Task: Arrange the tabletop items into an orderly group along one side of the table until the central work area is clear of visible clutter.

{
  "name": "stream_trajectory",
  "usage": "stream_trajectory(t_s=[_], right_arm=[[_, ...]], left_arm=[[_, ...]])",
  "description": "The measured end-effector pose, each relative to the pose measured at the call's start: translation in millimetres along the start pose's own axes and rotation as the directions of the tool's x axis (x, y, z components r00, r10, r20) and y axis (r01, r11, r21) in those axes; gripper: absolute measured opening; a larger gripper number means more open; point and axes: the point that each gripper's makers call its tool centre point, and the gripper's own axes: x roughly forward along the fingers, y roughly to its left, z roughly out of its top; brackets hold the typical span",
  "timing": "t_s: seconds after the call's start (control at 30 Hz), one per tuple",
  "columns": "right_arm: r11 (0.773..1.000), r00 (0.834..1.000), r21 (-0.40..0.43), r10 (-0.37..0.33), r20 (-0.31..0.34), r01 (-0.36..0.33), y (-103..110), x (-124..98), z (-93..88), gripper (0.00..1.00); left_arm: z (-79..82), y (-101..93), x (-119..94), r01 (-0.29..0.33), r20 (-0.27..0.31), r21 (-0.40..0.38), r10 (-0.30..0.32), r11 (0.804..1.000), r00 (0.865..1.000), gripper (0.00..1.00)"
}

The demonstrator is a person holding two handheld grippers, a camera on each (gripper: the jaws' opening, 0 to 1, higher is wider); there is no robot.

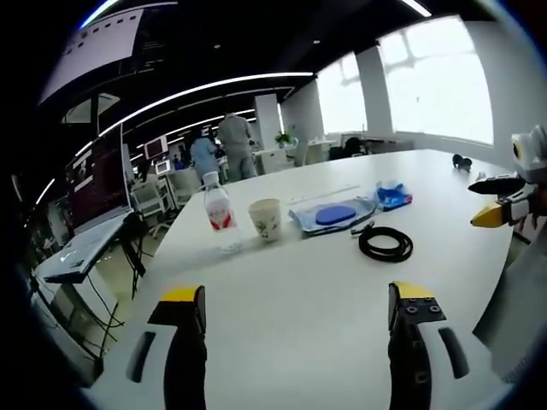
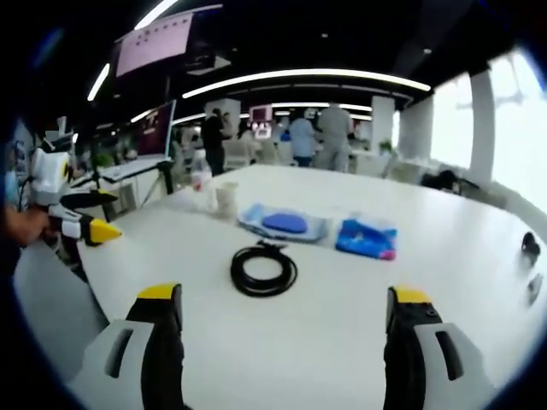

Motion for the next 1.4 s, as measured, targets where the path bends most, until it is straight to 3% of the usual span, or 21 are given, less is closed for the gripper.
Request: stream_trajectory(t_s=[1.4], right_arm=[[1.000,1.000,0.018,-0.020,-0.012,0.020,-4.4,-0.3,-2.3,0.96]], left_arm=[[0.4,-0.7,-0.1,0.009,0.001,-0.006,-0.009,1.000,1.000,0.85]])
